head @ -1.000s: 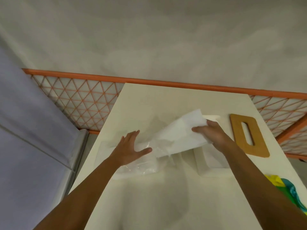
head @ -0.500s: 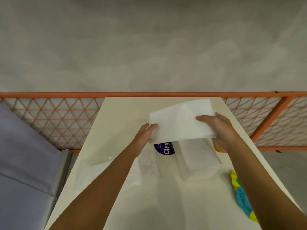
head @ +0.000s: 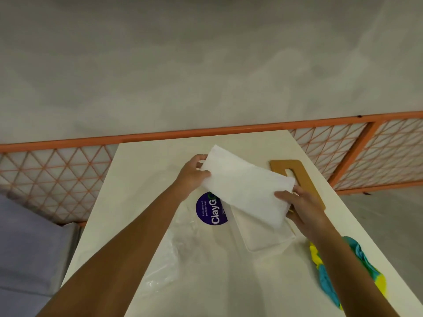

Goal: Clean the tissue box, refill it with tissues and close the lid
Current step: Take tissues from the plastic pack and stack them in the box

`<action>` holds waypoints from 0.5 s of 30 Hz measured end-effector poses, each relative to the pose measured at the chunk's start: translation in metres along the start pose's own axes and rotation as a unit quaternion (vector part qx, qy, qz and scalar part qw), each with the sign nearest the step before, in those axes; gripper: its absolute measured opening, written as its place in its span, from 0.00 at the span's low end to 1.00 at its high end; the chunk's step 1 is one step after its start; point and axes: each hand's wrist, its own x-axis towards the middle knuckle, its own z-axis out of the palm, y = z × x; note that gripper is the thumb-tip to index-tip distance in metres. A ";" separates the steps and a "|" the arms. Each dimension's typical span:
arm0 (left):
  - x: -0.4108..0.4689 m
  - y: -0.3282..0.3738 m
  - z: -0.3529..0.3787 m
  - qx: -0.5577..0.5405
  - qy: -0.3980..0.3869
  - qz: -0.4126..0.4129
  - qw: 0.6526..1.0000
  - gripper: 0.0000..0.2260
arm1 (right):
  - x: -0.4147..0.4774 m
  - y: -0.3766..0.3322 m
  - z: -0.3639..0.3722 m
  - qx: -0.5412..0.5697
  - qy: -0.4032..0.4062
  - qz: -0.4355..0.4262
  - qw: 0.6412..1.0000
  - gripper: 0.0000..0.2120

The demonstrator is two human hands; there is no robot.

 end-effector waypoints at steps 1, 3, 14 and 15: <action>0.005 0.004 0.003 0.025 -0.005 0.018 1.000 0.20 | -0.001 0.003 -0.001 -0.006 0.009 -0.006 1.000 0.16; 0.013 0.010 0.012 0.066 -0.013 0.043 0.997 0.19 | 0.000 0.008 -0.004 -0.035 0.039 -0.022 0.998 0.19; 0.047 -0.009 0.074 0.192 -0.072 0.121 0.971 0.19 | -0.009 0.042 0.006 -0.301 0.150 -0.015 0.942 0.14; 0.050 -0.013 0.077 0.209 -0.079 0.124 0.967 0.19 | -0.010 0.045 0.008 -0.305 0.148 -0.009 0.941 0.15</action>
